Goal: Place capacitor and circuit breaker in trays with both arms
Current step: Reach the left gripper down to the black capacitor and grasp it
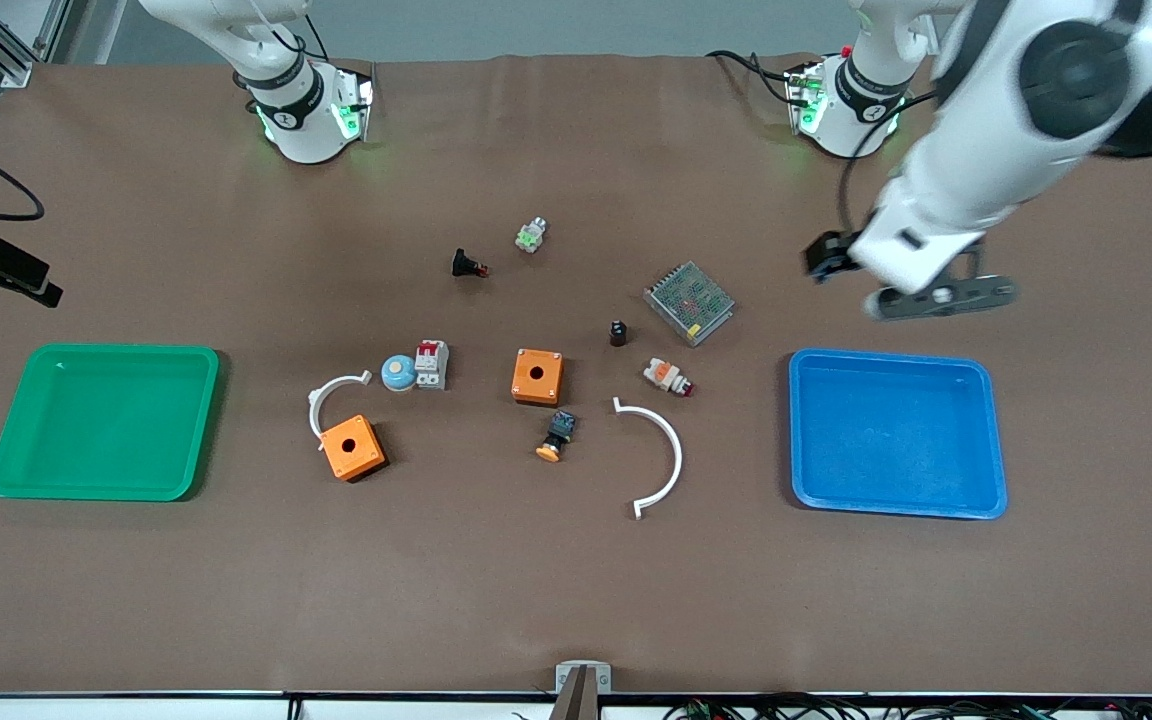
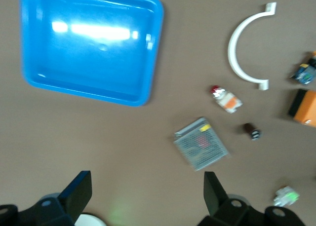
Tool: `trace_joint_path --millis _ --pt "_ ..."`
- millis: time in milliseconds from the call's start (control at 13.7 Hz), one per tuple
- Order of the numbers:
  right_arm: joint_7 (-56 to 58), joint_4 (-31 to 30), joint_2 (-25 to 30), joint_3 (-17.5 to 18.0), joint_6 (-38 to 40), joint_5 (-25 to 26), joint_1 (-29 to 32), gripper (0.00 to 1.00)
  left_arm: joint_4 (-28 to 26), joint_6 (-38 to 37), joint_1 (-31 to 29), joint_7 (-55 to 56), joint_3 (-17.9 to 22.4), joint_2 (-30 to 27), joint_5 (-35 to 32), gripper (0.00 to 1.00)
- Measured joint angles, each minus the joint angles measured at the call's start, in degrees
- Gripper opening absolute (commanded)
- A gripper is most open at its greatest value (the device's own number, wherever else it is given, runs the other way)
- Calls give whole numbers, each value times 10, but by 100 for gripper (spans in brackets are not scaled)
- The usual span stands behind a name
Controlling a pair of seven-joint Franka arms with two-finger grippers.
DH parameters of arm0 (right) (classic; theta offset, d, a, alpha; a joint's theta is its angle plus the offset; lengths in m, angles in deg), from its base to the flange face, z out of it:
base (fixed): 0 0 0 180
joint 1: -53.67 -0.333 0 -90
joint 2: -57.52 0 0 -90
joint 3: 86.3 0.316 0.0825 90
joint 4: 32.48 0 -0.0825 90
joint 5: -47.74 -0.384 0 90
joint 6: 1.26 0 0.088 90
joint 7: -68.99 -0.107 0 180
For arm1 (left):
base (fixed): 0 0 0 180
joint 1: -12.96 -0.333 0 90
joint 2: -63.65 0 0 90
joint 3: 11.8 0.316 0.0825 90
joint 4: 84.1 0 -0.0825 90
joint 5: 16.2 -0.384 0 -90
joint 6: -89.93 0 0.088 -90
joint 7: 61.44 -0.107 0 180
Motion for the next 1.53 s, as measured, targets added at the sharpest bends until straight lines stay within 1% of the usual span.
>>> trace_joint_path --millis 73,146,291,364,437,583,874,1093,1311,1530 --pt "0 0 -1 0 0 0 0 100 -13 39 10 50 -15 17 0 99" --pt "0 0 -2 1 0 0 0 100 -27 77 25 94 -20 33 0 97" --pt "0 0 -6 2 0 0 0 100 -56 149 68 182 -21 66 -6 95" --pt "0 0 -9 2 -1 -1 0 100 -71 183 88 228 -22 85 -24 91" --pt "0 0 -11 3 -2 -2 0 100 -82 206 106 267 -22 104 -44 87" --pt "0 0 -18 5 -14 -6 0 100 -90 246 135 348 -22 149 -81 82" --pt "-2 0 -48 10 -49 -17 -21 100 -91 298 172 489 -22 228 -167 78" --pt "-8 0 -68 11 -58 -17 -36 100 -91 332 186 553 -22 265 -201 73" --pt "-8 3 -69 10 -58 -17 -36 100 -91 369 190 576 -21 290 -205 69" --pt "-8 5 -69 9 -58 -17 -36 100 -91 383 193 580 -21 306 -205 63"
